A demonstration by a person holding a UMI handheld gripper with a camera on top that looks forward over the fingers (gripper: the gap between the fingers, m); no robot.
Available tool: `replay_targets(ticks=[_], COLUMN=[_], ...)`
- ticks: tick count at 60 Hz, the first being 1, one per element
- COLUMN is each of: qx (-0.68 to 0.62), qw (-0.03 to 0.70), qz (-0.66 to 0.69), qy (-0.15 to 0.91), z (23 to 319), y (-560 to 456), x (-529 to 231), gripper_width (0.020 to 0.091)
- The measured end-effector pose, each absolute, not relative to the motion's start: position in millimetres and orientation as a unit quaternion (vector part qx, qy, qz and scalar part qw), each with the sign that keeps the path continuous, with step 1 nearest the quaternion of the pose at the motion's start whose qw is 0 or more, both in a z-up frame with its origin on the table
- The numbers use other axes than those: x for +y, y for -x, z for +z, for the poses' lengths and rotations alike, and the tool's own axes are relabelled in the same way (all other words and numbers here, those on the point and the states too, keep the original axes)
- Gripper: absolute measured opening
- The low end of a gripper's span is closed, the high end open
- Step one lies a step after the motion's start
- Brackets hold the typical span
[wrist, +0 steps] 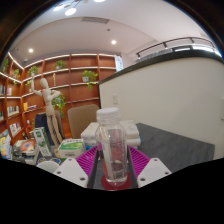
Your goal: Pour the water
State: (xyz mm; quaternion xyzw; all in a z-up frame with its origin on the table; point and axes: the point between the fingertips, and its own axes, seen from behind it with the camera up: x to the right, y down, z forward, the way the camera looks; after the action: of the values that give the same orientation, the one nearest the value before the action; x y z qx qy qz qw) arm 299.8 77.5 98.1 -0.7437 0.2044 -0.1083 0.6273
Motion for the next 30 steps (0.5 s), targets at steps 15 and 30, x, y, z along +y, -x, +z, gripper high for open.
replay_targets(ticks=[15,30], qx=[0.185,0.120], qw=[0.620,0.588], qz=[-0.067,-0.093], qy=[0.759,0.795], z=[100,113], y=[-264,-227], x=[38,-46], gripper_width=[0.0847,0.0863])
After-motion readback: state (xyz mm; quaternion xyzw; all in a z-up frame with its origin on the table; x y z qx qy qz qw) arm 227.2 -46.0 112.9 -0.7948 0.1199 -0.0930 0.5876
